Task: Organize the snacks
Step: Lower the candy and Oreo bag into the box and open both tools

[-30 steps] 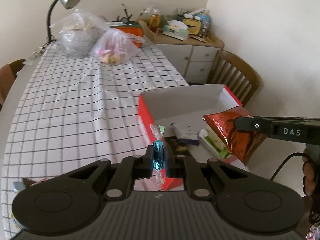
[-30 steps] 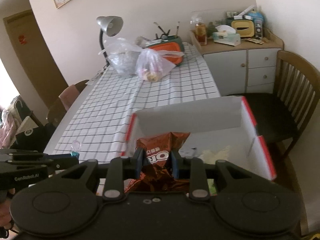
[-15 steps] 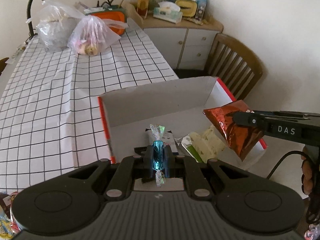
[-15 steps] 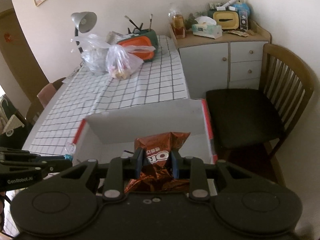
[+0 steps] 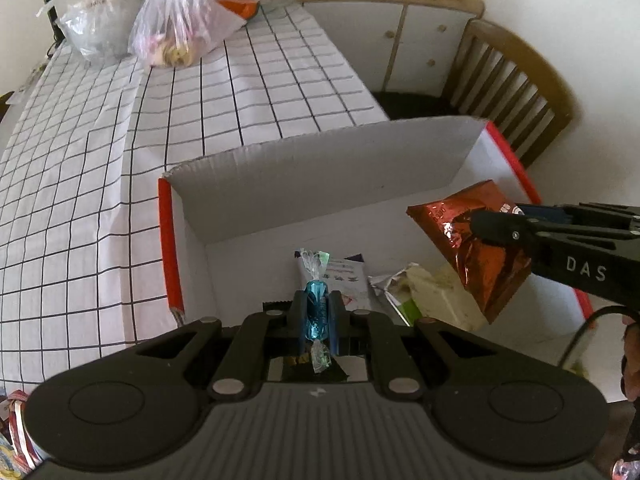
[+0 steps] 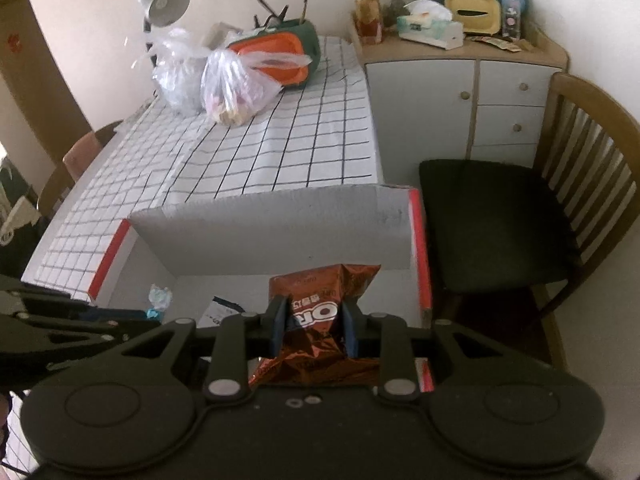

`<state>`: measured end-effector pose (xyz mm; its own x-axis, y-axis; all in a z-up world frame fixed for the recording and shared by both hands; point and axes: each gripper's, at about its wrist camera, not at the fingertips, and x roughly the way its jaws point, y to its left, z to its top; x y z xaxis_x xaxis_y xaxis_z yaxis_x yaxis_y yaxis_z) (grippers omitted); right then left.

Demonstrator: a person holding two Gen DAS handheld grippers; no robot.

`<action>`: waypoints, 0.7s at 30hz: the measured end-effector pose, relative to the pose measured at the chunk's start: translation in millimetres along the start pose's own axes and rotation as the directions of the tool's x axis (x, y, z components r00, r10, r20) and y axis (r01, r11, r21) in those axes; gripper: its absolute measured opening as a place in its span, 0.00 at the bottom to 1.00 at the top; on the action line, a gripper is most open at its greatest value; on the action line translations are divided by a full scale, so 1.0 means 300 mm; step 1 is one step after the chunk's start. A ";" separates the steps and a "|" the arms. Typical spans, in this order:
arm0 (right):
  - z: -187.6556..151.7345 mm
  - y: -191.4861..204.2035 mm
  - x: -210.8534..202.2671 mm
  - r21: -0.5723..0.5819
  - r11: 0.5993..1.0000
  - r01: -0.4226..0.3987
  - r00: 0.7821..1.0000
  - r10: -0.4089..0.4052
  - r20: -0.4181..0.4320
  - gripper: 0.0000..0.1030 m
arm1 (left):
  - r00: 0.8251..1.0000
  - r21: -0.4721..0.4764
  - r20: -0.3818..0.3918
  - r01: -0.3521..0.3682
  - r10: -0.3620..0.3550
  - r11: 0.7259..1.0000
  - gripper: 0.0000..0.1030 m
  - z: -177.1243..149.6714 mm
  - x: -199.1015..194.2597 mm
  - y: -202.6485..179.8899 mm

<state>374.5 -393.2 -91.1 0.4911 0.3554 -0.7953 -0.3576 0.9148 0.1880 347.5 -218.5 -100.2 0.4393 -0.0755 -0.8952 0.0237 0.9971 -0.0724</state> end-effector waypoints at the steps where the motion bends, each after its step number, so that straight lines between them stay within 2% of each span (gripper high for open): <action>1: 0.000 0.004 0.009 -0.008 1.000 0.001 1.000 -0.001 -0.006 0.26 | 1.000 -0.002 -0.008 -0.009 0.009 1.000 0.10 0.005 0.013 0.001; 7: -0.001 0.004 0.030 -0.027 1.000 -0.003 1.000 0.002 -0.026 0.27 | 0.996 -0.021 -0.078 -0.038 0.036 0.999 0.10 0.015 0.087 0.008; 11: 0.002 0.000 0.034 -0.038 0.999 -0.003 0.999 0.002 -0.038 0.33 | 0.994 -0.028 -0.104 -0.049 0.045 0.998 0.10 0.012 0.112 0.016; 21: -0.003 -0.001 -0.001 -0.052 0.999 -0.004 1.000 0.003 -0.029 0.44 | 0.997 -0.053 -0.069 -0.042 0.039 0.998 0.10 -0.004 0.067 0.032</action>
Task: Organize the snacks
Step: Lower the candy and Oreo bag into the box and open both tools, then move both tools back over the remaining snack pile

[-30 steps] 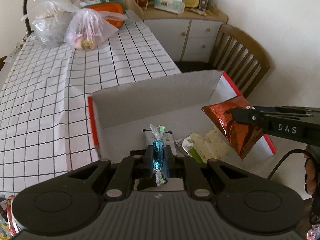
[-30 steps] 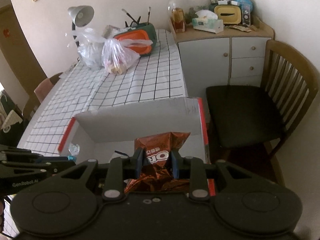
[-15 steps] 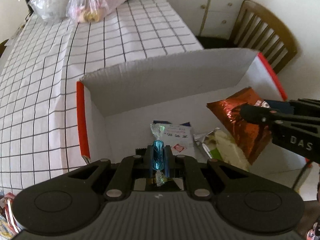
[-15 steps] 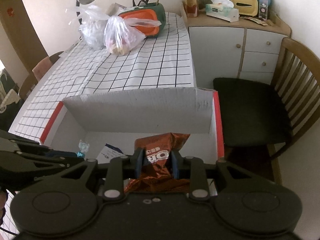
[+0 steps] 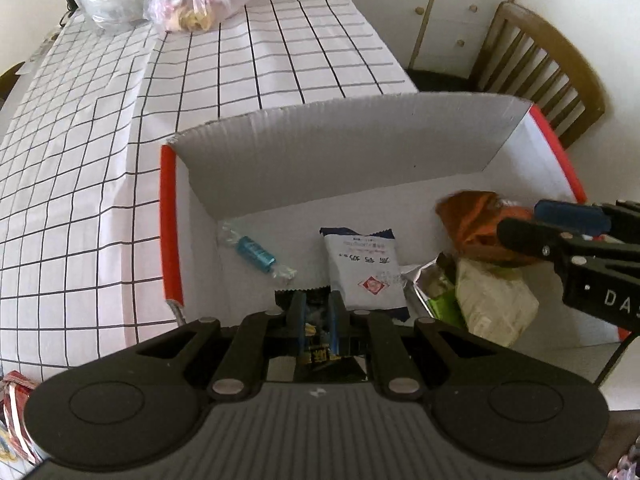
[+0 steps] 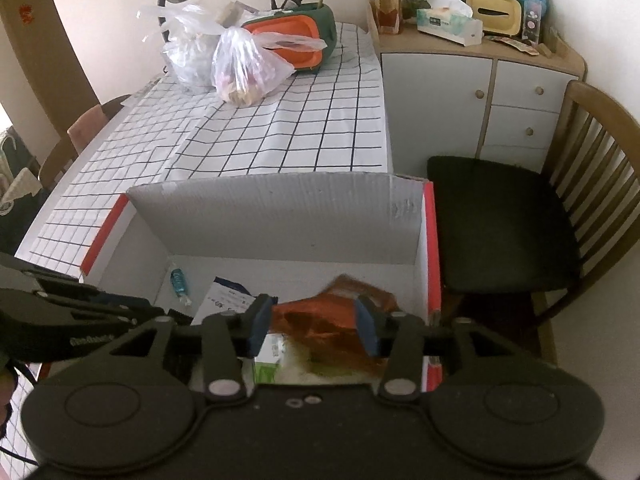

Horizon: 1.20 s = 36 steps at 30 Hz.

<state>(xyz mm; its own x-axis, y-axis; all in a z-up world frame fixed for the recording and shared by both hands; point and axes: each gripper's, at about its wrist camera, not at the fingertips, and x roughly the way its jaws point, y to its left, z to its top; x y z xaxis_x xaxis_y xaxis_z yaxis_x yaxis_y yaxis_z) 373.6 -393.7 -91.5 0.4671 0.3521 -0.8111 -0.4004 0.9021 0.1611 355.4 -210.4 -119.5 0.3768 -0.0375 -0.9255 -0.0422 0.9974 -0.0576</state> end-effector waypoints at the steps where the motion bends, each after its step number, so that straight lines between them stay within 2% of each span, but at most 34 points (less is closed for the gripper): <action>1: -0.003 0.000 -0.008 0.000 1.000 -0.005 1.000 0.005 0.002 0.45 | 1.000 -0.005 0.008 0.004 -0.004 1.000 0.11 -0.004 -0.011 0.005; 9: -0.026 0.035 -0.113 -0.017 0.999 -0.043 0.998 0.044 0.042 0.53 | 0.997 -0.022 0.073 0.040 -0.038 0.999 0.11 -0.051 -0.111 0.023; 13: -0.042 0.064 -0.175 -0.027 0.998 -0.061 0.995 0.063 0.073 0.64 | 0.992 -0.016 0.112 0.057 -0.055 0.998 0.12 -0.079 -0.171 0.021; 17: -0.060 0.086 -0.223 -0.028 0.996 -0.082 0.993 0.084 0.088 0.67 | 0.985 -0.014 0.153 0.078 -0.075 0.997 0.19 -0.114 -0.231 0.021; 19: -0.071 0.099 -0.248 -0.026 0.995 -0.097 0.990 0.099 0.097 0.70 | 0.982 -0.016 0.171 0.089 -0.085 0.996 0.27 -0.135 -0.255 0.025; 28: -0.097 0.174 -0.322 -0.028 0.988 -0.152 0.980 0.154 0.130 0.86 | 0.969 -0.017 0.224 0.113 -0.106 0.994 0.29 -0.226 -0.345 0.061; 30: -0.101 0.202 -0.334 -0.040 0.986 -0.161 0.977 0.165 0.137 0.89 | 0.965 -0.024 0.238 0.120 -0.111 0.992 0.32 -0.244 -0.368 0.078; 32: -0.104 0.228 -0.343 -0.052 0.984 -0.171 0.974 0.177 0.140 0.91 | 0.959 -0.033 0.262 0.122 -0.110 0.992 0.57 -0.264 -0.392 0.099; 33: -0.105 0.243 -0.346 -0.058 0.983 -0.176 0.973 0.182 0.142 0.91 | 0.954 -0.038 0.282 0.121 -0.105 0.992 0.61 -0.276 -0.406 0.109; 36: -0.108 0.287 -0.356 -0.069 0.981 -0.182 0.970 0.191 0.148 0.94 | 0.945 -0.050 0.311 0.119 -0.098 0.992 0.64 -0.300 -0.437 0.146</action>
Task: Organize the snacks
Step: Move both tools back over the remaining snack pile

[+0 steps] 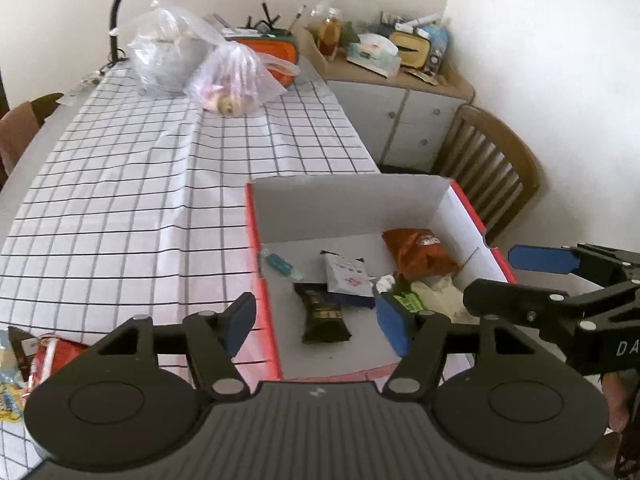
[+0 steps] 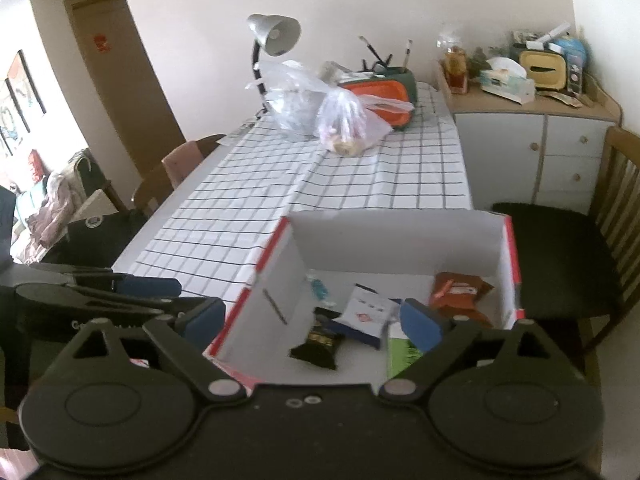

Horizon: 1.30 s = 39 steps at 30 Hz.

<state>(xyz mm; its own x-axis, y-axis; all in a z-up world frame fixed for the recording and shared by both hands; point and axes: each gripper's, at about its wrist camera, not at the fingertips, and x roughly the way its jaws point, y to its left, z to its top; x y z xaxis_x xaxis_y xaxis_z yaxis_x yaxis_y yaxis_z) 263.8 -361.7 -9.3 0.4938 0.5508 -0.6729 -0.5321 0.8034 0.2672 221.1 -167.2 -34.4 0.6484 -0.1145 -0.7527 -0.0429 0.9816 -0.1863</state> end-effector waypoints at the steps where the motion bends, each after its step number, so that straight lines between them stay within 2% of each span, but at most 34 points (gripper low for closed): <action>1: 0.000 0.018 0.000 -0.002 1.000 -0.004 1.000 0.004 0.004 0.95 | 1.000 -0.008 0.006 0.000 0.000 1.000 0.64 -0.005 -0.014 0.017; 8: -0.010 0.157 0.024 -0.022 1.000 -0.009 1.000 0.009 0.005 1.00 | 0.999 -0.025 0.050 -0.012 0.013 1.000 0.67 -0.046 -0.097 0.153; 18: -0.050 0.402 0.118 -0.021 1.000 -0.014 1.000 0.013 -0.016 1.00 | 0.995 -0.008 0.096 -0.040 0.041 0.999 0.74 -0.120 -0.223 0.392; 30: -0.122 0.622 0.273 0.006 1.000 0.021 0.997 -0.020 -0.073 1.00 | 0.997 -0.061 0.056 -0.049 0.053 0.997 0.74 -0.236 -0.295 0.745; 39: -0.186 0.699 0.411 -0.010 0.998 0.069 0.986 -0.070 -0.148 0.99 | 0.997 -0.079 0.028 -0.069 0.071 0.995 0.74 -0.295 -0.273 0.907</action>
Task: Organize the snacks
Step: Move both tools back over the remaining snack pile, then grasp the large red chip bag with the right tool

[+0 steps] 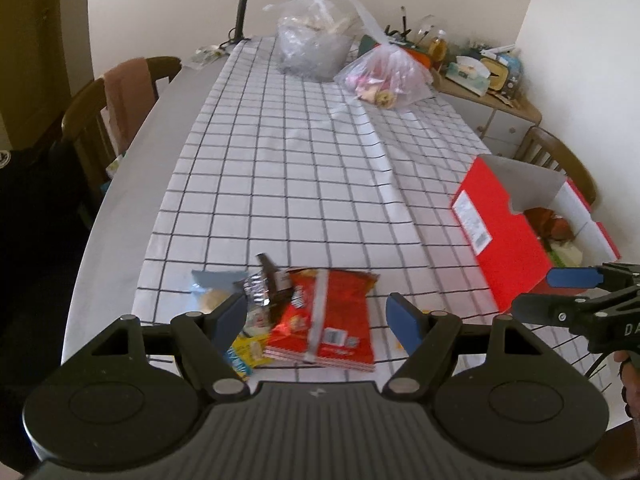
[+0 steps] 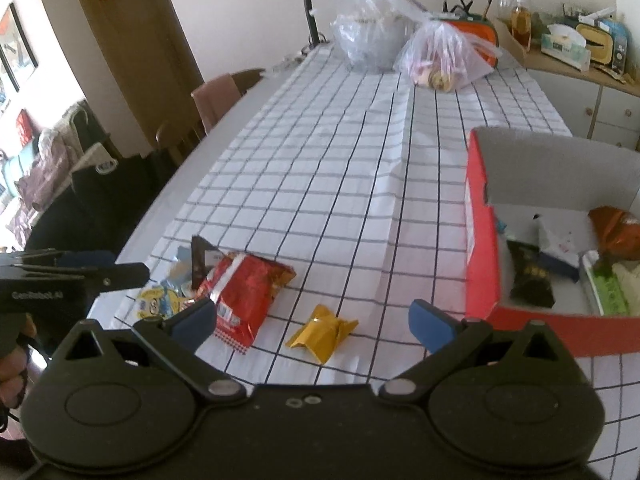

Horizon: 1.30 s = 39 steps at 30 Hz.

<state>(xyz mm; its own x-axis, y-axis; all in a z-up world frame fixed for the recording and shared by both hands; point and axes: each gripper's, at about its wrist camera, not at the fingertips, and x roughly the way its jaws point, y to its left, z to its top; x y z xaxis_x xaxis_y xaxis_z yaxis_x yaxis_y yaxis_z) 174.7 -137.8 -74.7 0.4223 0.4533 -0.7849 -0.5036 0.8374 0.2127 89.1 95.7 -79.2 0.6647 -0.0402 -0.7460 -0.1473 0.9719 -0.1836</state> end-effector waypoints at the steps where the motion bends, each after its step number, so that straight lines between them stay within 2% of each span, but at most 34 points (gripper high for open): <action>1: -0.004 0.007 0.015 -0.006 1.000 0.007 1.000 -0.007 -0.010 0.99 | 1.000 0.000 -0.002 0.000 0.000 1.000 0.74 -0.004 0.006 0.013; 11: -0.017 0.065 0.164 -0.016 1.000 0.009 0.995 -0.011 -0.104 0.98 | 0.996 -0.027 -0.077 -0.042 0.040 0.999 0.74 -0.065 0.103 0.141; 24: 0.072 0.216 0.403 -0.044 0.999 0.008 0.988 -0.014 -0.152 0.98 | 0.983 -0.051 -0.162 -0.097 0.088 0.994 0.74 -0.113 0.214 0.267; 32: 0.102 0.248 0.509 0.049 0.995 0.082 0.980 -0.072 -0.186 0.98 | 0.982 -0.023 -0.176 -0.070 0.065 0.997 0.74 -0.126 0.218 0.286; 39: 0.102 0.282 0.559 0.042 0.991 0.125 0.968 -0.113 -0.223 0.98 | 0.977 -0.045 -0.209 -0.050 0.040 0.998 0.74 -0.127 0.254 0.316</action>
<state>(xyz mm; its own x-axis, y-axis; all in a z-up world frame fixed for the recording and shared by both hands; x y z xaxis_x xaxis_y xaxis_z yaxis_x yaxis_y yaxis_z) 226.0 18.5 -170.6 0.2975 0.2762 -0.9139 -0.4148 0.8996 0.1368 97.9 176.1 -178.0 0.4908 -0.0492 -0.8699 -0.2135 0.9612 -0.1748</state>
